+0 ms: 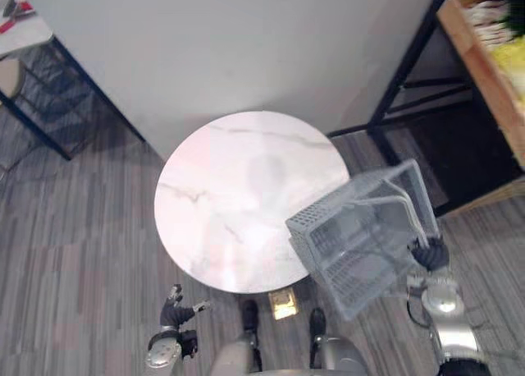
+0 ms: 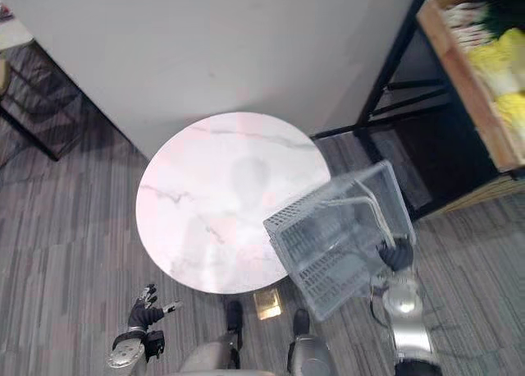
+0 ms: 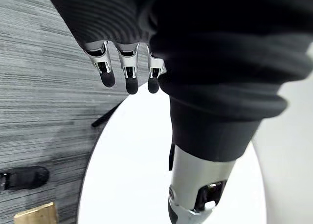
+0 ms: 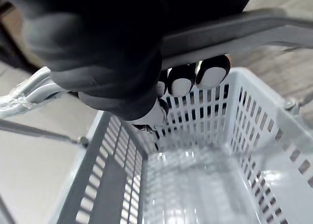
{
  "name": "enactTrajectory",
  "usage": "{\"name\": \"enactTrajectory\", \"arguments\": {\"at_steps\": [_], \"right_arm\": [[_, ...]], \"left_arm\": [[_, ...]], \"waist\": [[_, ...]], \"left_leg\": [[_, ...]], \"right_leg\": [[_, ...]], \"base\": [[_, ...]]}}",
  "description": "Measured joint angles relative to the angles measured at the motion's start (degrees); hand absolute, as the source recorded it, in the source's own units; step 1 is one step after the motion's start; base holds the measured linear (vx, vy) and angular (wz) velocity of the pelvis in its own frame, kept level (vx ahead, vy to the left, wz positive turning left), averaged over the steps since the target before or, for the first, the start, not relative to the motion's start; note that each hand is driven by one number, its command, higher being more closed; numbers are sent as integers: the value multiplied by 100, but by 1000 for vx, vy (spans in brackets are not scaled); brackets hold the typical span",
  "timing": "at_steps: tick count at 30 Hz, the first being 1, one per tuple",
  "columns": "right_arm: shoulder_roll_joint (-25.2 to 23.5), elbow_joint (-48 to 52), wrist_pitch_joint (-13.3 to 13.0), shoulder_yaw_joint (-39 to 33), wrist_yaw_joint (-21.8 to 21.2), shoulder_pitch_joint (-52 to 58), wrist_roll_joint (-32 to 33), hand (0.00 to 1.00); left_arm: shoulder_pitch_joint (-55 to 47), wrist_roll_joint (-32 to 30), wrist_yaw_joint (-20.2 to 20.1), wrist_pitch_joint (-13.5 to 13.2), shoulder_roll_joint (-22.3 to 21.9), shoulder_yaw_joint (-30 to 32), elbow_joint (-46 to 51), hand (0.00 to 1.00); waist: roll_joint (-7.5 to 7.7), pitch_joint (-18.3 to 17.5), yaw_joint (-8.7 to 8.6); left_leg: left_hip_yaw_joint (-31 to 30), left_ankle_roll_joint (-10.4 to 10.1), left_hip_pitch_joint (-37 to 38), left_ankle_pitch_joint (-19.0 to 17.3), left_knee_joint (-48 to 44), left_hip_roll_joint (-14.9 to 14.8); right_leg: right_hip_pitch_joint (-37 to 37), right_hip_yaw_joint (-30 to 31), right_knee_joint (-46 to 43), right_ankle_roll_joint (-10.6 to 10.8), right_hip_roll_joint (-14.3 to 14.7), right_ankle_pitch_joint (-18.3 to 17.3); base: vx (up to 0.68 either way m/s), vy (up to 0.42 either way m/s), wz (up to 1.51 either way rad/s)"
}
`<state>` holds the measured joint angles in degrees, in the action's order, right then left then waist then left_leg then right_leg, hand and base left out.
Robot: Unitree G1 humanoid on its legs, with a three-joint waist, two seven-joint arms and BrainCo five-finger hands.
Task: Pick vegetable in the basket
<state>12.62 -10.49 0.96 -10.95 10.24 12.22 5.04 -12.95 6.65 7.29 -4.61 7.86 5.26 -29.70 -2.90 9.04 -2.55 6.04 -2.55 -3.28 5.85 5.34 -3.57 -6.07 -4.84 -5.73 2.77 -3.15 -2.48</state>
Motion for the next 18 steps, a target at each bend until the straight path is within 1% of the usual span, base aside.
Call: {"name": "enactTrajectory", "arguments": {"at_steps": [1,4,6,7,8,9,10,11,12,13,14,15,16,17,18], "right_arm": [[-97,50,-49,1,-75,115,147,100],[-341,61,-61,6,-301,329,504,100],[-526,65,-57,2,-294,415,632,100],[-587,82,-52,33,-295,463,607,100],[-600,140,-52,59,-301,500,572,100],[-601,347,-47,59,-274,556,548,100],[-599,570,-45,26,-258,586,541,100],[-599,649,-46,-4,-256,583,539,100],[-580,729,-56,-52,-239,520,482,100],[-599,768,-64,-67,-230,465,437,100],[-617,816,-75,-68,-157,491,365,100],[-643,789,-77,-69,-125,524,324,100],[-656,765,-87,-66,-128,526,318,100],[-670,696,-96,-62,-118,502,242,100],[-662,630,-95,-63,-40,497,120,100]], "left_arm": [[-16,0,-19,8,0,3,87,0],[-82,0,-118,37,0,16,334,0],[-246,11,-118,45,-4,25,532,0],[-344,38,-117,48,-31,83,690,0],[-392,49,-116,49,-44,151,793,0],[-395,56,-88,48,-37,210,934,0],[-372,57,-72,46,-27,220,1125,0],[-333,57,-72,44,-27,218,1220,0],[-236,55,-75,36,-66,226,1334,0],[-160,56,-71,21,-83,239,1365,0],[-58,55,-67,21,-72,231,1364,0],[-64,55,-60,20,-102,223,1383,0],[-82,55,-58,20,-104,223,1392,0],[-121,56,-43,19,-126,226,1396,0],[-131,58,32,20,-145,221,1397,0]], "waist": [[3,-55,0],[36,-70,14],[81,-68,34],[154,-26,43],[188,7,65],[196,24,68],[231,49,68],[237,54,56],[167,69,136],[167,111,154],[229,117,163],[250,124,186],[291,101,201],[385,46,251],[473,-3,368]], "left_leg": [[49,2,31,-14,0,-3],[193,-1,263,-75,-5,-21],[378,3,363,-186,-118,-49],[542,9,349,-309,-283,-102],[662,20,238,-427,-541,-140],[790,27,-42,-634,-1007,-219],[858,41,-410,-853,-1530,-327],[876,94,-565,-921,-1732,-366],[949,165,-771,-942,-1847,-597],[979,205,-822,-967,-1910,-644],[956,238,-783,-988,-1972,-619],[942,240,-764,-985,-2050,-581],[933,239,-781,-984,-2088,-568],[920,159,-892,-913,-2201,-548],[925,63,-1052,-846,-2328,-590]], "right_leg": [[9,45,0,2,4,2],[165,180,-10,4,18,2],[202,347,-50,4,31,2],[165,478,-129,4,21,6],[81,538,-212,9,13,14],[-90,642,-354,14,30,18],[-289,698,-467,63,68,49],[-363,757,-466,151,96,106],[-479,837,-481,397,221,198],[-674,783,-1108,202,209,-54],[-869,689,-2552,-16,41,-637],[-727,654,-3426,126,-222,-944],[-630,656,-3623,148,-346,-980],[-304,662,-3711,219,-613,-1025],[-39,632,-3227,360,-670,-1201]], "base": [[11,11,-23],[10,8,-22],[-10,11,-50],[-25,13,-62],[-58,3,-62],[-106,-12,-51],[-135,-16,-35],[-158,17,-42],[-124,19,-36],[-153,28,-26],[-92,-13,1],[-86,-30,11],[-74,-115,10],[-178,-239,2],[-156,-216,-3]]}}
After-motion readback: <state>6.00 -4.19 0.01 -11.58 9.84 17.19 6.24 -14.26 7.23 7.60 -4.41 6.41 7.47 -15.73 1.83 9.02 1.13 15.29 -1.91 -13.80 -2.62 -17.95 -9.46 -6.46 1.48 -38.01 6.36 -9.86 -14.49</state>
